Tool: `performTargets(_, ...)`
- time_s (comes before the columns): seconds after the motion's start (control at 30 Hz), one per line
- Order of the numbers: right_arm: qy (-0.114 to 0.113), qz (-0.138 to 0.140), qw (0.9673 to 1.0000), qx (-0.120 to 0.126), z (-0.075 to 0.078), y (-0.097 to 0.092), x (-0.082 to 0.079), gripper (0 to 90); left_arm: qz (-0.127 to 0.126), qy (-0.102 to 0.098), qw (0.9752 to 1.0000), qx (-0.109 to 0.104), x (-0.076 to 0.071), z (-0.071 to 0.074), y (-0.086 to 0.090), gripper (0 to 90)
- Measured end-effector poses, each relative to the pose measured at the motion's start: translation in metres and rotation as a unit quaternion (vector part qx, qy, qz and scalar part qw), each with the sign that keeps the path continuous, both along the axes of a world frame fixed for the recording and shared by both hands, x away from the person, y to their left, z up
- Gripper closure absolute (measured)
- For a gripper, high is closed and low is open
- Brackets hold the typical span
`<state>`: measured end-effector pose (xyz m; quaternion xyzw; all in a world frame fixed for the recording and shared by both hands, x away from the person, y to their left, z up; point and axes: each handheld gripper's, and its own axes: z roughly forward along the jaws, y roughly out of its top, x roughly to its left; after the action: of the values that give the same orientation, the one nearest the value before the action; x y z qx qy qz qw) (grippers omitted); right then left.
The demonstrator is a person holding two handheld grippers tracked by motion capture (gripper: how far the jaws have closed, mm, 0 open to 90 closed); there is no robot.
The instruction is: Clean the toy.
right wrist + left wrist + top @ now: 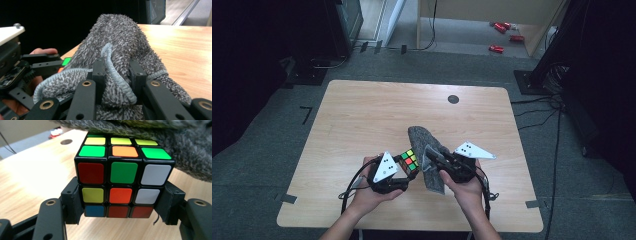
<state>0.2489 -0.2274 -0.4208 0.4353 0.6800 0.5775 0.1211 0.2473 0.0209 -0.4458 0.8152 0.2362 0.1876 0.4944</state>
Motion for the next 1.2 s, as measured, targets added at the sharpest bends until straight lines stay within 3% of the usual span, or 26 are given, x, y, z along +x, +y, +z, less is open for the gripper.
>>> performTargets(0.23, 0.028, -0.003, 0.9995, 0.011, -0.009, -0.005, 0.005, 73.1, -0.009, -0.018, 0.9995, -0.026, -0.003, 0.004, 0.005, 34.8)
performTargets(0.3, 0.035, 0.006, 0.9994, 0.001, -0.012, -0.001, 0.006, 73.2, -0.019, -0.024, 0.9981, -0.053, -0.004, 0.006, 0.009, 34.8)
performTargets(0.37, 0.045, 0.020, 0.9988, -0.005, -0.016, 0.003, 0.007, 73.3, -0.023, -0.031, 0.9973, -0.063, -0.005, 0.009, 0.011, 34.8)
performTargets(0.53, 0.054, 0.030, 0.9981, 0.007, -0.016, 0.000, 0.009, 73.4, -0.042, -0.010, 0.9973, -0.059, -0.001, 0.004, 0.013, 34.8)
performTargets(0.6, 0.046, 0.033, 0.9980, 0.030, -0.010, -0.005, 0.008, 73.5, -0.046, -0.011, 0.9975, -0.053, -0.002, 0.002, 0.010, 34.8)
performTargets(0.67, 0.031, 0.033, 0.9985, 0.032, -0.004, -0.006, 0.005, 73.7, -0.044, -0.023, 0.9973, -0.054, -0.005, 0.001, 0.008, 34.8)
performTargets(0.8, 0.024, 0.042, 0.9985, 0.024, -0.010, -0.003, 0.007, 74.4, -0.039, -0.037, 0.9965, -0.064, -0.007, 0.007, 0.012, 34.8)
performTargets(0.9, 0.031, 0.055, 0.9980, -0.005, -0.022, 0.003, 0.010, 74.4, -0.037, -0.030, 0.9964, -0.069, -0.004, 0.008, 0.017, 34.8)
performTargets(0.97, 0.031, 0.056, 0.9979, -0.008, -0.022, 0.003, 0.010, 74.3, -0.037, -0.029, 0.9963, -0.072, -0.003, 0.006, 0.017, 34.8)
performTargets(1.13, -0.007, 0.052, 0.9982, 0.031, -0.001, -0.006, 0.004, 74.2, -0.042, -0.033, 0.9969, -0.058, -0.007, 0.001, 0.010, 34.8)
performTargets(1.2, -0.014, 0.053, 0.9980, 0.034, 0.001, -0.008, 0.003, 74.1, -0.044, -0.039, 0.9966, -0.059, -0.009, 0.002, 0.009, 34.8)
